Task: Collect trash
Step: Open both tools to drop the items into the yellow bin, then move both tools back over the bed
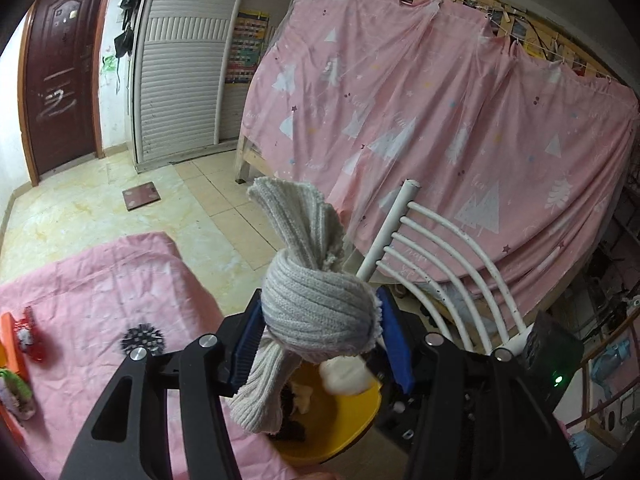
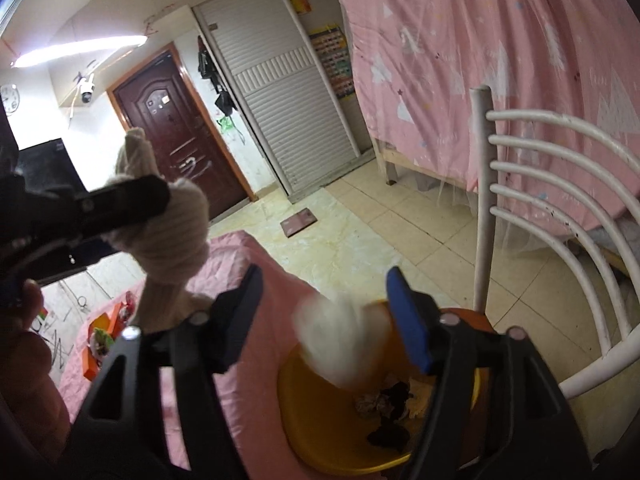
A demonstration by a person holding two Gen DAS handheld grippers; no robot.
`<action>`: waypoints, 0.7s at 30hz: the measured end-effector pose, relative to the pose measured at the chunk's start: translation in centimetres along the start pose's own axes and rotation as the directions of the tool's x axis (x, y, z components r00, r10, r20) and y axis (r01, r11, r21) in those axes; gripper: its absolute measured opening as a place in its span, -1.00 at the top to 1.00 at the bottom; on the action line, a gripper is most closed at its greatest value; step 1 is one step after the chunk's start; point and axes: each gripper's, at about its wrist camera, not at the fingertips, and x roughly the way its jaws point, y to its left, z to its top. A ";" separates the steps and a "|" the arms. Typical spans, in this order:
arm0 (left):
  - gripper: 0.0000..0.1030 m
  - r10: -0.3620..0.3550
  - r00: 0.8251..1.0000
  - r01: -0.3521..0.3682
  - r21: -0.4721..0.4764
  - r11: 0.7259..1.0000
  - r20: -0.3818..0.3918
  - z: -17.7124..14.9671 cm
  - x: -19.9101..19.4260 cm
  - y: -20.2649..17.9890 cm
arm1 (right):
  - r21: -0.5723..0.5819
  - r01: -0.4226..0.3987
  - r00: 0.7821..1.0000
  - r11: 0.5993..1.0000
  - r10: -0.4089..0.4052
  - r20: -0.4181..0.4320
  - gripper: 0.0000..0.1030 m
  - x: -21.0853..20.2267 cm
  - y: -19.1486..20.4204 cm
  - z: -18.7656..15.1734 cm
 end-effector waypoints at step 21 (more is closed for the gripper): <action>-0.15 0.058 0.998 -0.057 -0.029 0.998 0.038 0.1 -3.9 3.0 | -0.051 -0.034 0.999 0.998 0.033 -0.026 -0.34 1.3 2.3 -0.5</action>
